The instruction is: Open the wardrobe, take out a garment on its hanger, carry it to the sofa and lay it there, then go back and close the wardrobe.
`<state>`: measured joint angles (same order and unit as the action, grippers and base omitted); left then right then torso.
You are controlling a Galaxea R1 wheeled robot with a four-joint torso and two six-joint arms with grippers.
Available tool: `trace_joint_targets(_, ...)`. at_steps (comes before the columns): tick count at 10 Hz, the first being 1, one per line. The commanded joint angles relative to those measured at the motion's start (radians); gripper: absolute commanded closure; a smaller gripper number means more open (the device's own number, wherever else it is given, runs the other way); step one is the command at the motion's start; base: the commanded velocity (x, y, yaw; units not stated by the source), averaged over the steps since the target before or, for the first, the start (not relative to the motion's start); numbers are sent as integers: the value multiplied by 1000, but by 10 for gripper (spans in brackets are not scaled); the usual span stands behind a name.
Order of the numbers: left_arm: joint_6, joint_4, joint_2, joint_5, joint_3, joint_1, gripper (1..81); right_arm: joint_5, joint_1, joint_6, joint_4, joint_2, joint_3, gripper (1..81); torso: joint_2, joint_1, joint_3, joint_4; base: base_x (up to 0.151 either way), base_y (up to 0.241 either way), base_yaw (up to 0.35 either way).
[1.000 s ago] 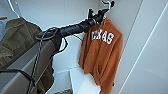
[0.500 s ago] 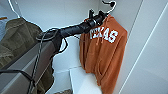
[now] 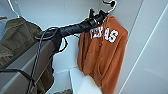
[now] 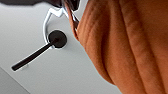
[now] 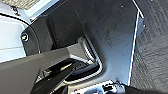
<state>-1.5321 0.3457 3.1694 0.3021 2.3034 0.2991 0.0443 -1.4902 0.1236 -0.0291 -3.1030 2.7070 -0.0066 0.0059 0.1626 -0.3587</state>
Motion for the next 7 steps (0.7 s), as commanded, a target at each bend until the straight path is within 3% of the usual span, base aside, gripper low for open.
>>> trace_joint_targets(1, 7, 50, -17, 52, -24, 295, 811, 63, 37, 1, 11, -2, -1, 10, 0, 0, 0, 0, 0, 0, 0)
trace_joint_targets(6, 7, 61, -81, 48, -105, 330, 811, 62, 32, -4, 8, 1, -1, 10, 0, 0, 0, 0, 0, 0, 0)
trace_joint_targets(7, 7, 61, -80, 48, -108, 327, 811, 62, 32, -4, 6, 1, -3, 10, 0, 0, 0, 98, 0, 0, 0)
